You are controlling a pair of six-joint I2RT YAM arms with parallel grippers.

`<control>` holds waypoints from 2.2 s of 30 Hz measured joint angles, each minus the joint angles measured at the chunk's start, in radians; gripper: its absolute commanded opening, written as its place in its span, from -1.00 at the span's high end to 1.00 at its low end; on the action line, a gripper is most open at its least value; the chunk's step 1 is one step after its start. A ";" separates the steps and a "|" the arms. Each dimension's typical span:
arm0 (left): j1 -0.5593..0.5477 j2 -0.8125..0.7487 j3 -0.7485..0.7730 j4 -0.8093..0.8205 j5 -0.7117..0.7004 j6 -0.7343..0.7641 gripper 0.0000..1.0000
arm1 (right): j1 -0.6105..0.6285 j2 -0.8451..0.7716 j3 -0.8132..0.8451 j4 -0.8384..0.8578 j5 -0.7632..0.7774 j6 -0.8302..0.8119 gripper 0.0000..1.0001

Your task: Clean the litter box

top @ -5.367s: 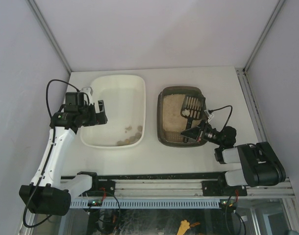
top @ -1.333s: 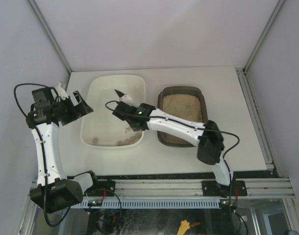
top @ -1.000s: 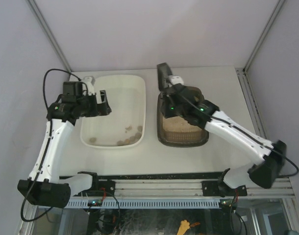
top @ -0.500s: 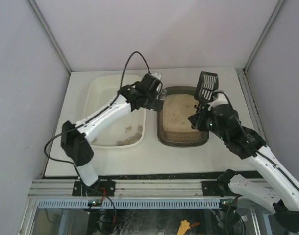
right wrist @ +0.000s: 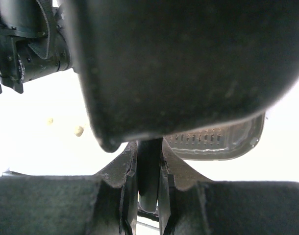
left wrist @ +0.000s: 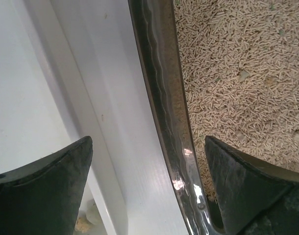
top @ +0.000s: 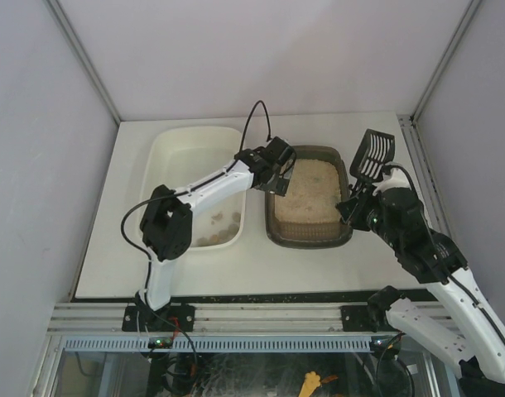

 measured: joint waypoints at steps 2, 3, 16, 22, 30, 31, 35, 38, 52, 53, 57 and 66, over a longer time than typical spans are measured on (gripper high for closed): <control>0.000 0.014 0.000 0.005 -0.009 -0.005 -1.00 | -0.021 0.001 -0.017 0.000 -0.011 0.000 1.00; 0.000 0.021 0.000 0.010 -0.016 -0.007 -1.00 | -0.029 0.001 -0.023 0.001 -0.018 -0.001 1.00; 0.000 0.093 0.009 0.081 -0.058 -0.005 -0.99 | -0.178 0.104 -0.047 -0.026 -0.257 -0.007 1.00; 0.000 0.039 -0.082 0.132 -0.010 -0.024 -0.92 | -0.183 0.134 -0.047 -0.122 -0.359 0.028 1.00; 0.000 -0.002 -0.156 0.154 0.076 -0.131 -0.59 | -0.145 0.025 -0.053 -0.138 -0.372 0.129 1.00; 0.000 -0.002 -0.156 0.157 0.081 -0.147 -0.48 | -0.140 0.016 -0.058 -0.138 -0.372 0.140 1.00; 0.006 -0.002 -0.156 0.169 0.091 -0.193 -0.05 | -0.130 -0.014 -0.080 -0.139 -0.369 0.171 1.00; 0.013 0.000 -0.153 0.180 0.093 -0.218 0.35 | -0.130 -0.021 -0.090 -0.140 -0.365 0.181 1.00; 0.025 0.043 -0.080 0.102 0.109 -0.216 1.00 | -0.132 -0.045 -0.121 -0.140 -0.362 0.188 1.00; 0.025 0.043 -0.080 0.102 0.108 -0.217 0.99 | -0.133 -0.048 -0.129 -0.140 -0.362 0.189 1.00; 0.030 0.043 -0.080 0.092 0.113 -0.229 0.99 | -0.138 -0.051 -0.156 -0.139 -0.362 0.188 1.00; 0.087 -0.032 -0.230 0.210 0.228 -0.326 0.89 | -0.141 -0.055 -0.169 -0.135 -0.366 0.188 1.00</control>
